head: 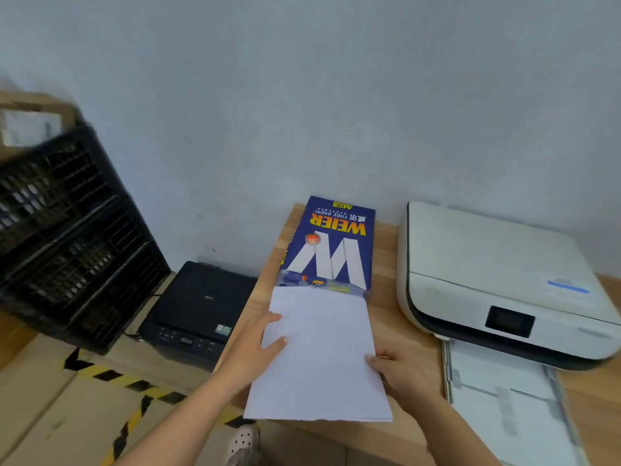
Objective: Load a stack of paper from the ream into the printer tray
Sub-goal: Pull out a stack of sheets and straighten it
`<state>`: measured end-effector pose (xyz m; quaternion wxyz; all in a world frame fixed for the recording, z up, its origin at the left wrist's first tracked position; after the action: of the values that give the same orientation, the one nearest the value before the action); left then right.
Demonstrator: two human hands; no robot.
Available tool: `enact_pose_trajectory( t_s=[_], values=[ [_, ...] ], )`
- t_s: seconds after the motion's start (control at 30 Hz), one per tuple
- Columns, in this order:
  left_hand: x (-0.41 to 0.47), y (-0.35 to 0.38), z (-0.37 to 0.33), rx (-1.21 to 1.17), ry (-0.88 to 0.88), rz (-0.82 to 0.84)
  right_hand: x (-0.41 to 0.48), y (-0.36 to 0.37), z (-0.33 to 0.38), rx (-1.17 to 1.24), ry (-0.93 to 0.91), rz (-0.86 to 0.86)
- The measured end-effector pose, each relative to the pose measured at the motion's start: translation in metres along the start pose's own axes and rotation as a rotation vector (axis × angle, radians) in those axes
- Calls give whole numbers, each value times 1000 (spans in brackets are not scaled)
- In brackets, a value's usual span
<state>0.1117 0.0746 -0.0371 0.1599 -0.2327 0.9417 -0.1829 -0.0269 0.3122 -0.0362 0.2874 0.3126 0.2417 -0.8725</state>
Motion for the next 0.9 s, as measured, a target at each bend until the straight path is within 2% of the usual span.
enact_pose_trajectory(
  t_s=[0.07, 0.13, 0.27, 0.4, 0.77, 0.9],
  values=[
    [0, 1, 4, -5, -42, -57, -13, -3, 4, 12, -39, 9],
    [-1, 2, 4, -121, -78, -61, -24, -8, 11, 27, -114, 9],
    [3, 1, -16, -392, -9, -76, -38, -19, 30, -28, -300, -72],
    [11, -7, -45, -538, 50, -224, -40, -28, 48, -119, -446, -181],
    [25, -43, -93, -507, 294, -406, -52, -16, 102, -89, -677, -594],
    [31, -53, -114, -523, 368, -402, -52, -9, 118, -97, -754, -642]
  ],
)
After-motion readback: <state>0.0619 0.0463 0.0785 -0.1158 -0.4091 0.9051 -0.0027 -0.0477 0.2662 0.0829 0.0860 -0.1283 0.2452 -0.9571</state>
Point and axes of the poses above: each hand's wrist, its own x-axis towards the middle knuckle, its own y-axis out of the palm, z = x × y, the point moved 2 cm from there along x, towards the middle knuckle, and after that the axes turned 9 degrees about -x, right-handed, at the moved point
